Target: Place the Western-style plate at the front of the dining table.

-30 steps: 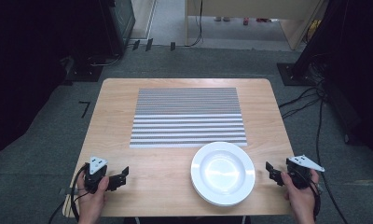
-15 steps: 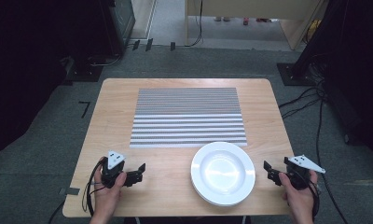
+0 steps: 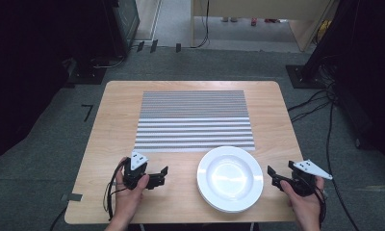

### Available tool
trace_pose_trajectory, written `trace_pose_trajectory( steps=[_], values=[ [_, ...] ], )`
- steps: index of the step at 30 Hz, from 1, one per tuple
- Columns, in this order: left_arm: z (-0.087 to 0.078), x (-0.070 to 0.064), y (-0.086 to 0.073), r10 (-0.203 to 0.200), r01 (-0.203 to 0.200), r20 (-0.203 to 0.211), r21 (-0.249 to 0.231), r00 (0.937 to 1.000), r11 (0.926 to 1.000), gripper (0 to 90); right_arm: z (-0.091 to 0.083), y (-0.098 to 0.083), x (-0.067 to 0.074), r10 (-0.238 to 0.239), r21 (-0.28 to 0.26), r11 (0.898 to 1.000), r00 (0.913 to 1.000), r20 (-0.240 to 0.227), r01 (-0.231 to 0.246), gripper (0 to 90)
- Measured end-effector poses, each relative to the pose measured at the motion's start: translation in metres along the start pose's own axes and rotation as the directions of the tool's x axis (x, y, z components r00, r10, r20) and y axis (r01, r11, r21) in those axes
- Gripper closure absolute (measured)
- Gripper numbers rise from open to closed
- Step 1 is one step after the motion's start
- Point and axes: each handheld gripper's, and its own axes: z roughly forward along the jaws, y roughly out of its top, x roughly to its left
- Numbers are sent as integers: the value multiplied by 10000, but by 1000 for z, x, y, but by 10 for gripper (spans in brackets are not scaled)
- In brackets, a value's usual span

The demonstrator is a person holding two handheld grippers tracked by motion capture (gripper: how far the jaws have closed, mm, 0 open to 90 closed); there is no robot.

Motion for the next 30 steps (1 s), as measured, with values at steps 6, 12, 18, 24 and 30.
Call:
trace_pose_trajectory(
  steps=[6, 12, 18, 24, 30],
  values=[
    [8, -14, 6, 24, -23, 284, -30, 9996, 10000, 78, 0, 2, 8, -19, -50, 10000, 9998, -218, 18, 144],
    [16, -27, 10, 53, -49, 640, -65, 9979, 10000, 78, 2, 3, 16, -6, -76, 10000, 9991, -430, 2, 145],
    [22, -37, 13, 100, -99, 818, -20, 9966, 9999, 78, 2, 4, 23, 48, -143, 9999, 9979, -651, -57, 145],
    [28, -50, 14, 305, -311, 1029, 44, 9942, 9995, 79, 2, 3, 29, -7, -150, 9999, 9974, -720, -3, 147],
    [32, -58, 15, 326, -340, 1249, 88, 9916, 9994, 84, 4, 3, 36, -55, -84, 10000, 9964, -843, 48, 150]
  ],
)
